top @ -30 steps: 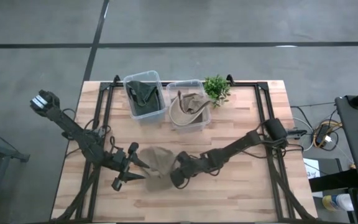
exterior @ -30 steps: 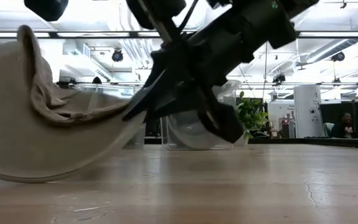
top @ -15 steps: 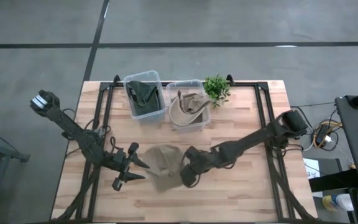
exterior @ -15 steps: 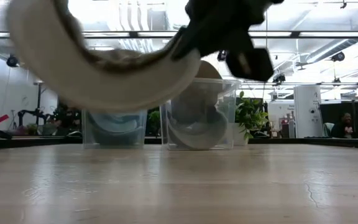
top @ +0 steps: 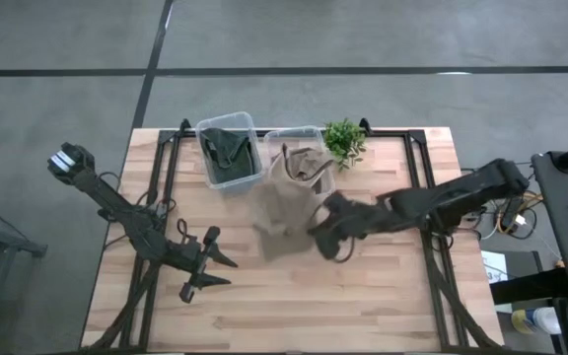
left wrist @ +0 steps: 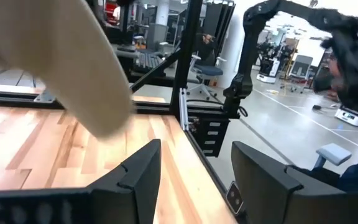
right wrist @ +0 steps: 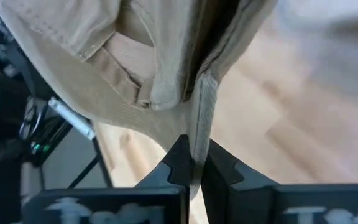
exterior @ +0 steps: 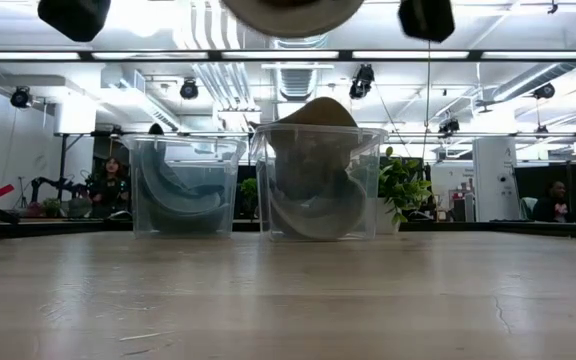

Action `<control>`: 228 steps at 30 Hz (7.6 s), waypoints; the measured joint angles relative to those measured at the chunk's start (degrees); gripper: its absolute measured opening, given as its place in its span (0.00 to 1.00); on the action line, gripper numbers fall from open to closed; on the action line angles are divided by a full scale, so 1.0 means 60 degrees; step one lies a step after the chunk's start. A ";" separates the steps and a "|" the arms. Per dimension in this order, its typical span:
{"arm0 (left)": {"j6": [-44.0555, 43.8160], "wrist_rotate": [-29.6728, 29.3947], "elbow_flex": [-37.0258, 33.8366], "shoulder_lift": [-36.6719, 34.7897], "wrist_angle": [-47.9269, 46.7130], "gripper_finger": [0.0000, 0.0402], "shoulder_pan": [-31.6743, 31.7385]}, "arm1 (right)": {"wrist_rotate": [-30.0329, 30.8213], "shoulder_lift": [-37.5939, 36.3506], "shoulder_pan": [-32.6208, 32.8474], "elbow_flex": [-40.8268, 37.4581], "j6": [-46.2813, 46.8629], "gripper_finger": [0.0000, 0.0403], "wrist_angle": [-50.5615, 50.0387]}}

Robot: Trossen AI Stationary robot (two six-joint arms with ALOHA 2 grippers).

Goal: Pick & Place hat
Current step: Put the brown cap into the right transparent bin, then return to Home Position

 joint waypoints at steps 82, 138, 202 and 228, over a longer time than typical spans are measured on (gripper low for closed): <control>0.0001 -0.0001 0.0000 0.0000 -0.0264 0.47 0.0000 | -0.2485 0.3008 -0.5433 0.5012 -0.4450 0.65 -0.5693; 0.0004 -0.0003 0.0000 -0.0004 -0.0453 0.47 0.0000 | -0.2706 0.1373 -0.5355 0.1898 -0.5675 0.02 -0.3702; 0.0002 -0.0002 0.0000 -0.0004 -0.0473 0.47 0.0000 | -0.1965 0.0572 -0.4881 0.2595 -0.6845 0.04 -0.5217; 0.0000 -0.0003 0.0000 -0.0004 -0.0482 0.47 0.0000 | -0.0412 -0.6790 -0.3283 -0.4360 -0.8412 0.02 0.1004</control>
